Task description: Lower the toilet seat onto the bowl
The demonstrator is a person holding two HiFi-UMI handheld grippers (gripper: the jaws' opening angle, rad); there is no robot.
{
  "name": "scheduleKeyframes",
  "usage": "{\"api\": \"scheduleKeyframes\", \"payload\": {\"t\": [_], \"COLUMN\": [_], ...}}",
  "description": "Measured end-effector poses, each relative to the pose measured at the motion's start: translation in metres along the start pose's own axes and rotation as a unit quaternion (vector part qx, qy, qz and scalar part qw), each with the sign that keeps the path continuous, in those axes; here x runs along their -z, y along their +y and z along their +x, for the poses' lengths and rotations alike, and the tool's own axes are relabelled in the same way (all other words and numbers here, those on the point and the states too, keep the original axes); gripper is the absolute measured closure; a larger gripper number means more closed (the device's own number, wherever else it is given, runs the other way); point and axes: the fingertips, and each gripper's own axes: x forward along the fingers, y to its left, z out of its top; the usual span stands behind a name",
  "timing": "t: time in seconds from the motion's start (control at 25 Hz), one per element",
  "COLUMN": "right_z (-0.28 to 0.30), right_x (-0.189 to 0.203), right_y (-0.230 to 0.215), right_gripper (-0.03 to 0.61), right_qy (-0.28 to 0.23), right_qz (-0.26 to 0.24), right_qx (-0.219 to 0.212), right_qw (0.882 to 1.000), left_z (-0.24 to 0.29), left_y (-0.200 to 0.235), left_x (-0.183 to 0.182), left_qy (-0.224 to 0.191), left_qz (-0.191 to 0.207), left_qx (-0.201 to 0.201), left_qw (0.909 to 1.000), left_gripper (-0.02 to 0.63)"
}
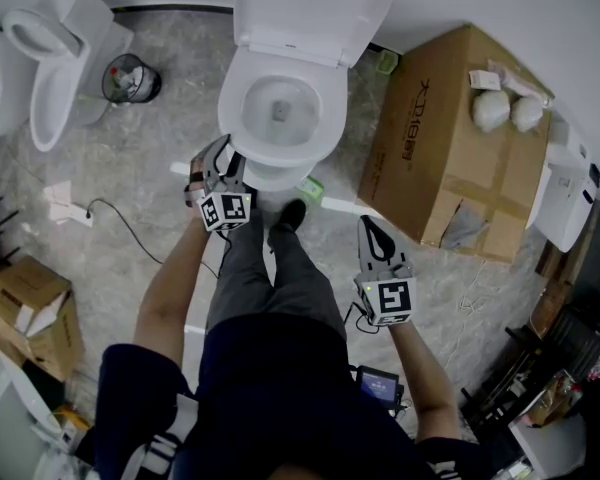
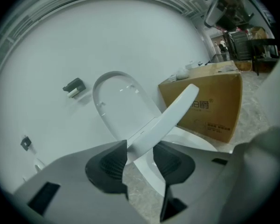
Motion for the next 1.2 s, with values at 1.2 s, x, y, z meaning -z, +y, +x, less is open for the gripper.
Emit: {"api": "scheduleKeyframes", "payload": {"t": [1.2], "right_z": [0.006], "right_x": [0.013], "right_y": [0.006], "right_gripper": [0.558], "right_qy": [0.016], "right_qz": [0.0], "right_qx": [-0.011], "right_qw": [1.0], "left_z": [0.001], "left_y": [-0.002], "left_x": [0.024], "left_qy": [0.03], "left_qz": [-0.319], "left_qx": [0.064], "left_qw": [0.9451], "left_gripper": [0.373]}}
